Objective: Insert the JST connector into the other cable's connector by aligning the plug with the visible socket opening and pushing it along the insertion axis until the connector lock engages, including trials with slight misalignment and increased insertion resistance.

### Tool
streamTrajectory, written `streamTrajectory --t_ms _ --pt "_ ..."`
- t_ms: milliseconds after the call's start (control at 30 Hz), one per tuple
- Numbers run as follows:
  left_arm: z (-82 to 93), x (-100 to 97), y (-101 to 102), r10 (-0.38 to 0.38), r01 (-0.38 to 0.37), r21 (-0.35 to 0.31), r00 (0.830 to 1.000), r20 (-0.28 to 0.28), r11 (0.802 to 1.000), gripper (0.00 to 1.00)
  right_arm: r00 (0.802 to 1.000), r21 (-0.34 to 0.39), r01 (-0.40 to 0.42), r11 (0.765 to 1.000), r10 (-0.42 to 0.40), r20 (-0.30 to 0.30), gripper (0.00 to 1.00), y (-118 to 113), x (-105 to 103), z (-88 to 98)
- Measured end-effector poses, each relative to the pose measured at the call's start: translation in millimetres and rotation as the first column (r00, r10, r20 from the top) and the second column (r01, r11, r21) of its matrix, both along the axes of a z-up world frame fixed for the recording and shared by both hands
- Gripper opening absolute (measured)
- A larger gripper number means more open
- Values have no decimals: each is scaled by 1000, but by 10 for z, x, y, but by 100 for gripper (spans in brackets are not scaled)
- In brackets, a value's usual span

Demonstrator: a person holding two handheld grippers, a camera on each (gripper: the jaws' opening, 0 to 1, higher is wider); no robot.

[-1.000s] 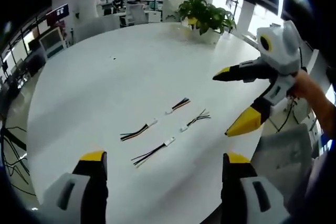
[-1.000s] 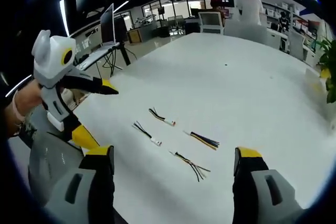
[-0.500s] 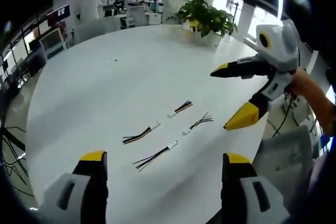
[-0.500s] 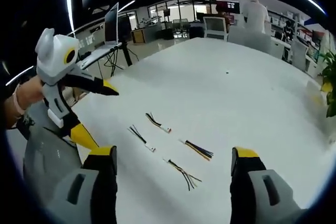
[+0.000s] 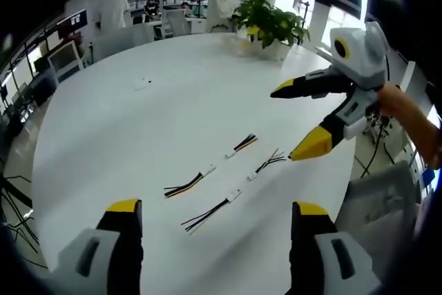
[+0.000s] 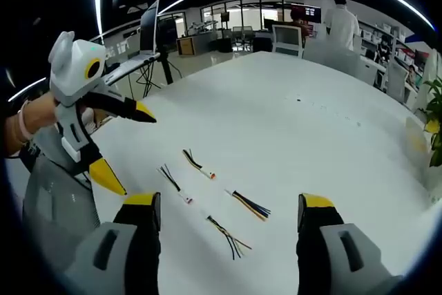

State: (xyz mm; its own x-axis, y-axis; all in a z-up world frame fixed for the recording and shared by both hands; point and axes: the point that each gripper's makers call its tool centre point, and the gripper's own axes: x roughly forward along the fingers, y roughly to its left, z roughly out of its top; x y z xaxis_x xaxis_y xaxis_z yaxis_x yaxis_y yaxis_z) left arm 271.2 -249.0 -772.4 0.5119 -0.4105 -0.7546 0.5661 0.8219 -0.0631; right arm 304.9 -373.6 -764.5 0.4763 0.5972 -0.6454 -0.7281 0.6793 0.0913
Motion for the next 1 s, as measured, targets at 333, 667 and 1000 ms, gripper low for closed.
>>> streamTrajectory --t_ms 333,667,1000 --pt "-17 88 -21 -31 31 6 999 7 1000 86 999 55 -43 998 41 27 70 37 92 -21" --pt "-110 201 3 -49 49 20 999 1 999 85 996 72 -80 994 77 38 63 49 153 -158" --pt "-208 320 6 -111 111 20 994 14 994 76 989 108 -146 983 141 45 56 37 201 -226"
